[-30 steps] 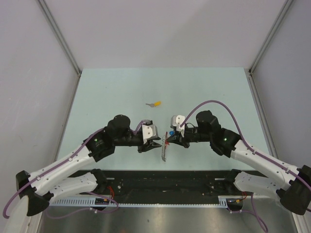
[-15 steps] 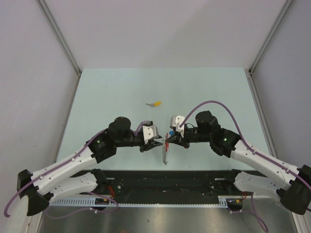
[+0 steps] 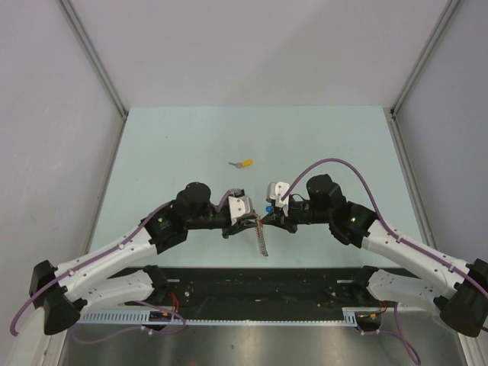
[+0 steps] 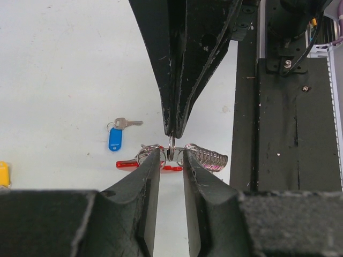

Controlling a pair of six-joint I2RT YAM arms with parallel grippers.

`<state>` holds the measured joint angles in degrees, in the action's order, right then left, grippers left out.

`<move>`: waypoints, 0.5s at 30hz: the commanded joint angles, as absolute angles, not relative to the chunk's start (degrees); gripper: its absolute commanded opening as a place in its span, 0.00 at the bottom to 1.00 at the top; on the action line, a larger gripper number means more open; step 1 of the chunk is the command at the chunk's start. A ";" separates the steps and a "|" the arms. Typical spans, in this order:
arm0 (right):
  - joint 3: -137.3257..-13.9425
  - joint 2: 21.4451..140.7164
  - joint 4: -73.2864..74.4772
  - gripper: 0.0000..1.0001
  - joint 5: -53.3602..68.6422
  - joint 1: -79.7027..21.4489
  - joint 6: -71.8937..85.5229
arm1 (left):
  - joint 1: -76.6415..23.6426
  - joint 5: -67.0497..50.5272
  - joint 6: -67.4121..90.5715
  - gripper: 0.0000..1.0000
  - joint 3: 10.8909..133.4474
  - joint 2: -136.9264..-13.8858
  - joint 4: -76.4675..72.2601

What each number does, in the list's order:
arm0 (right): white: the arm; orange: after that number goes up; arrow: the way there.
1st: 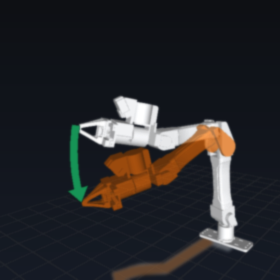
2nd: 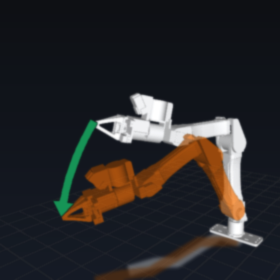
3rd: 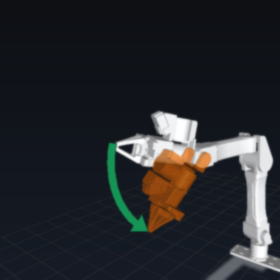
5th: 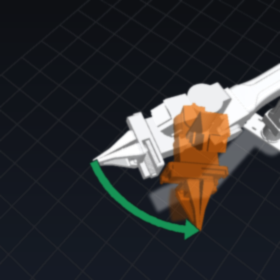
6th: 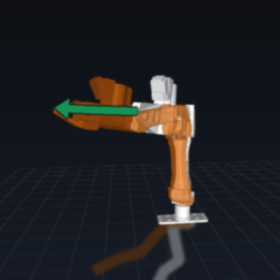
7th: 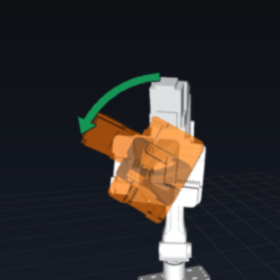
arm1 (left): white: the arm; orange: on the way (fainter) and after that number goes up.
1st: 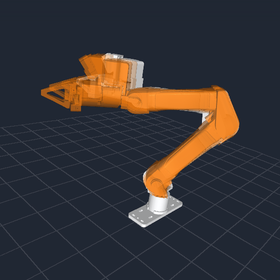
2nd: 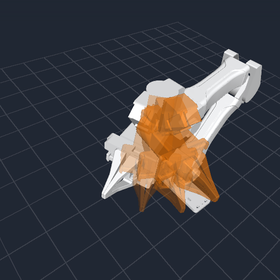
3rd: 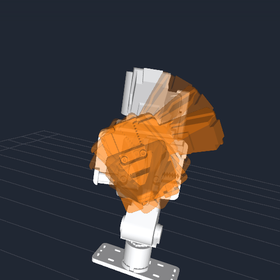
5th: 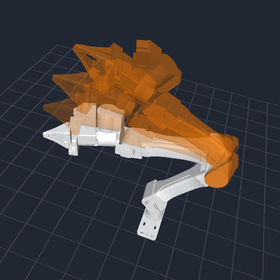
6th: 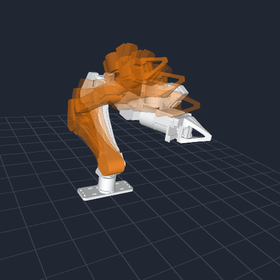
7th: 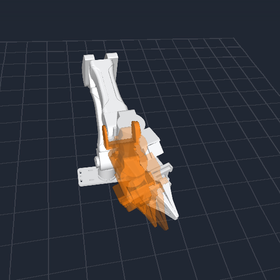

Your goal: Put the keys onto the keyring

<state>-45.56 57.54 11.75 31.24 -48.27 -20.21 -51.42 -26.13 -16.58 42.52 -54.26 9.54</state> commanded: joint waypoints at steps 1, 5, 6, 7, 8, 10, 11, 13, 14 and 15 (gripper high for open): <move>-48.52 57.04 9.41 0.00 31.11 -48.60 -20.65 | -51.86 -26.54 -17.58 0.27 43.24 -54.67 8.96; -48.60 57.13 9.49 0.00 31.20 -48.60 -20.65 | -51.86 -26.37 -17.75 0.25 43.42 -55.02 9.49; -48.60 57.13 9.49 0.00 31.20 -48.60 -20.65 | -51.86 -26.28 -17.75 0.25 43.42 -55.11 9.49; -48.60 57.30 9.58 0.00 31.20 -48.60 -20.65 | -51.86 -26.28 -17.75 0.24 43.42 -55.11 9.49; -48.60 57.22 9.58 0.00 31.20 -48.69 -20.65 | -51.94 -26.11 -17.75 0.23 43.42 -55.19 9.58; -48.52 57.30 9.67 0.00 31.20 -48.60 -20.65 | -51.94 -25.58 -17.75 0.22 43.51 -55.28 9.75; -48.52 57.30 9.67 0.00 31.20 -48.69 -20.65 | -51.94 -25.40 -17.84 0.22 43.51 -55.37 9.84; -48.60 57.39 9.58 0.00 31.20 -48.78 -20.74 | -51.94 -25.14 -17.84 0.22 43.59 -55.28 9.93; -48.52 57.39 9.58 0.00 31.20 -48.78 -20.74 | -51.94 -25.05 -17.84 0.21 43.68 -55.28 9.93; -48.60 57.39 9.75 0.00 31.20 -48.87 -20.83 | -51.94 -25.14 -17.75 0.21 43.59 -55.28 9.84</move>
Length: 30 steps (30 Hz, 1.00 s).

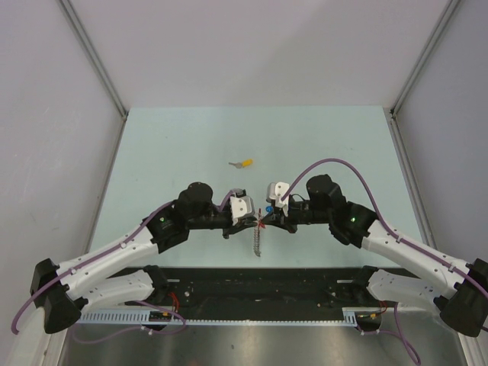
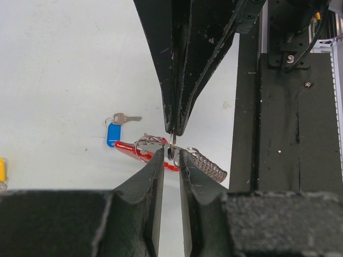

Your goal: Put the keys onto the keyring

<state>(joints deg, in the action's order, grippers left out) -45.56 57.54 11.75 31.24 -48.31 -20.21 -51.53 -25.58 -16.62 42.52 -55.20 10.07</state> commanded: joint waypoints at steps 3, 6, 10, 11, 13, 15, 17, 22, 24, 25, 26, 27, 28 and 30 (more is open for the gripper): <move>-48.60 57.48 9.84 0.00 31.20 -48.95 -20.92 | -52.03 -25.31 -17.58 0.20 43.68 -55.28 9.58; -48.52 57.66 9.93 0.00 30.94 -49.30 -21.09 | -52.12 -25.66 -17.49 0.20 43.77 -55.28 9.49; -48.60 57.66 9.93 0.00 30.76 -49.40 -21.18 | -52.21 -26.19 -17.14 0.18 43.95 -55.37 9.40; -48.52 57.74 9.84 0.00 30.76 -49.48 -21.18 | -52.21 -26.28 -17.14 0.17 43.95 -55.46 9.40; -48.60 57.66 9.93 0.00 30.67 -49.57 -21.18 | -52.21 -26.28 -17.14 0.13 43.95 -55.63 9.58; -48.60 57.57 10.02 0.00 30.59 -49.48 -21.18 | -52.21 -26.19 -17.23 0.10 43.95 -55.72 9.76; -48.52 57.66 10.11 0.00 30.41 -49.48 -21.18 | -52.29 -25.93 -17.14 0.10 43.95 -55.81 9.93; -48.60 57.48 10.02 0.00 30.32 -49.57 -21.18 | -52.29 -24.87 -16.88 0.13 43.86 -55.99 10.02; -48.52 57.39 10.19 0.00 30.32 -49.57 -21.18 | -52.29 -24.61 -16.70 0.13 43.86 -55.81 10.02; -48.52 57.39 10.20 0.00 30.32 -49.48 -21.18 | -52.29 -24.61 -16.70 0.13 43.86 -55.81 10.02; -48.60 57.39 10.20 0.00 30.32 -49.57 -21.18 | -52.29 -24.44 -16.70 0.12 43.86 -55.90 10.02; -48.60 57.48 10.20 0.00 30.32 -49.57 -21.18 | -52.29 -24.43 -16.61 0.09 43.86 -55.99 10.02; -48.52 57.39 10.28 0.00 30.24 -49.57 -21.18 | -52.29 -24.35 -16.70 0.07 43.86 -55.99 10.19; -48.52 57.31 10.28 0.00 30.23 -49.57 -21.18 | -52.29 -24.26 -16.52 0.02 43.77 -55.81 10.02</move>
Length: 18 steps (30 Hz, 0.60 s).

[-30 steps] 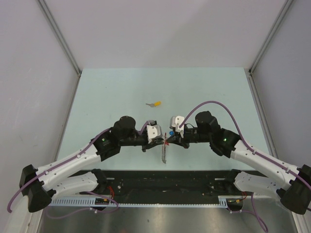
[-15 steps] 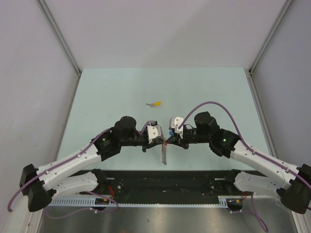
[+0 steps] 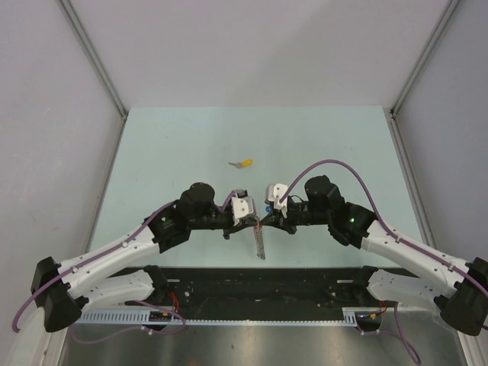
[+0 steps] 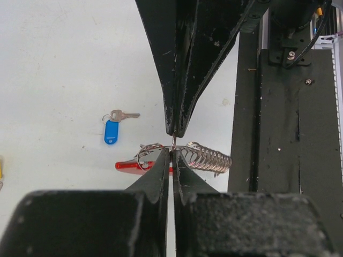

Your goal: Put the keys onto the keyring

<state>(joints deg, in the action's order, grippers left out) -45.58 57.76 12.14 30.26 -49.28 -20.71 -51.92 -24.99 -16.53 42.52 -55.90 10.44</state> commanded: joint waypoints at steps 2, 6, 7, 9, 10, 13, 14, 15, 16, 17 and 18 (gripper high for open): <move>-48.52 57.39 10.20 0.00 30.32 -49.57 -21.01 | -52.29 -24.26 -16.26 0.01 43.68 -55.55 9.49; -48.60 57.57 9.93 0.06 29.97 -49.48 -19.78 | -52.29 -22.94 -14.42 0.00 42.81 -54.76 7.83; -48.52 57.48 9.84 0.10 29.62 -49.48 -19.34 | -52.29 -22.59 -13.98 0.00 42.54 -54.58 7.13; -48.60 57.13 9.06 0.24 27.70 -48.87 -17.06 | -52.29 -21.71 -12.23 0.00 41.84 -54.14 6.33; -48.60 56.95 8.88 0.29 26.99 -48.61 -16.35 | -52.29 -21.36 -11.52 0.00 41.49 -53.97 5.55; -48.60 55.64 8.18 0.42 24.79 -47.11 -13.45 | -52.29 -20.39 -9.76 0.00 40.26 -52.74 4.05; -48.52 55.29 8.09 0.43 24.61 -46.85 -13.01 | -52.29 -19.96 -9.49 0.00 39.82 -51.95 3.78; -48.52 54.94 7.82 0.44 24.52 -46.41 -12.14 | -52.29 -19.52 -9.06 0.00 39.64 -51.60 3.61; -48.25 54.24 7.39 0.44 24.35 -45.97 -11.78 | -52.29 -19.25 -9.05 0.00 39.38 -51.07 3.08; -47.64 53.88 6.86 0.44 24.08 -45.97 -11.34 | -52.29 -18.90 -8.88 0.00 39.20 -50.80 2.73; -47.20 53.44 5.64 0.44 22.86 -45.97 -10.12 | -52.29 -18.29 -8.70 0.00 39.11 -50.63 2.64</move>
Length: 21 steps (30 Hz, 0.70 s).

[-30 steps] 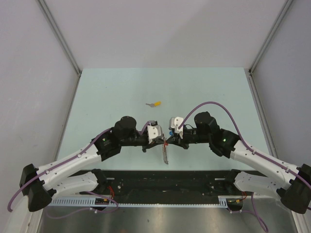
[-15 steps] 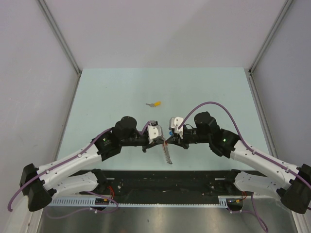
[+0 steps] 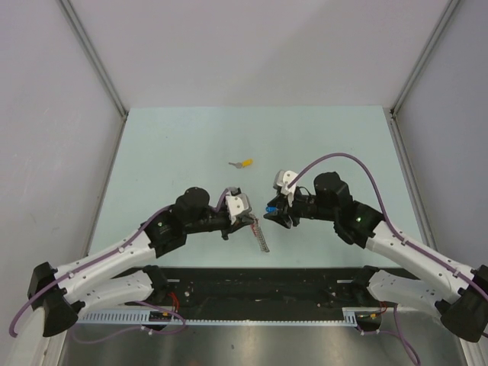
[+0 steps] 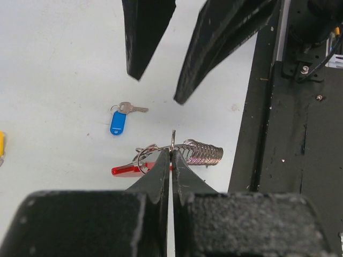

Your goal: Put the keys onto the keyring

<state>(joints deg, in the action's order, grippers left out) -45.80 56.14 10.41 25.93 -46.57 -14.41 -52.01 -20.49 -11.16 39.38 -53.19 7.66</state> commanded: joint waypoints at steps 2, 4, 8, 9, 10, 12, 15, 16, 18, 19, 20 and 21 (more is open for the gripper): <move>-45.97 52.56 4.58 0.44 20.66 -45.88 -8.97 | -52.29 -18.02 -8.44 0.00 38.85 -50.36 2.02; -45.18 52.21 2.91 0.45 17.85 -46.05 -7.31 | -52.29 -17.67 -7.91 0.00 38.67 -50.27 1.32; -44.12 52.64 1.76 0.47 13.81 -46.75 -5.89 | -52.29 -16.53 -7.12 0.00 38.67 -50.10 0.70; -43.86 52.82 1.67 0.48 11.62 -47.11 -5.71 | -52.29 -16.18 -6.95 0.01 38.58 -49.84 0.53; -43.77 52.82 1.67 0.49 10.30 -47.11 -4.67 | -52.29 -15.04 -6.77 0.00 38.50 -49.40 0.44; -43.68 53.61 1.84 0.51 5.83 -47.11 -3.35 | -52.21 -13.37 -6.07 0.00 38.32 -49.04 0.70; -43.68 56.41 3.16 0.55 0.97 -45.80 -0.62 | -52.21 -9.24 -4.66 0.00 38.67 -48.17 2.28; -43.86 57.38 3.86 0.55 0.62 -45.09 -0.27 | -52.21 -8.36 -4.31 0.00 38.67 -47.99 3.42; -43.86 60.53 5.53 0.56 1.67 -42.99 3.42 | -52.12 -5.55 -3.43 0.00 38.85 -47.46 4.91; -44.03 61.69 5.97 0.55 2.02 -42.37 4.30 | -52.12 -4.49 -3.17 0.00 38.85 -46.68 5.79; -44.21 62.83 7.02 0.55 2.20 -41.93 5.44 | -51.95 -2.39 -2.47 0.01 38.85 -46.15 7.19; -44.47 65.54 7.64 0.56 2.28 -41.05 5.80 | -51.77 -1.24 -2.11 0.00 38.85 -45.79 8.16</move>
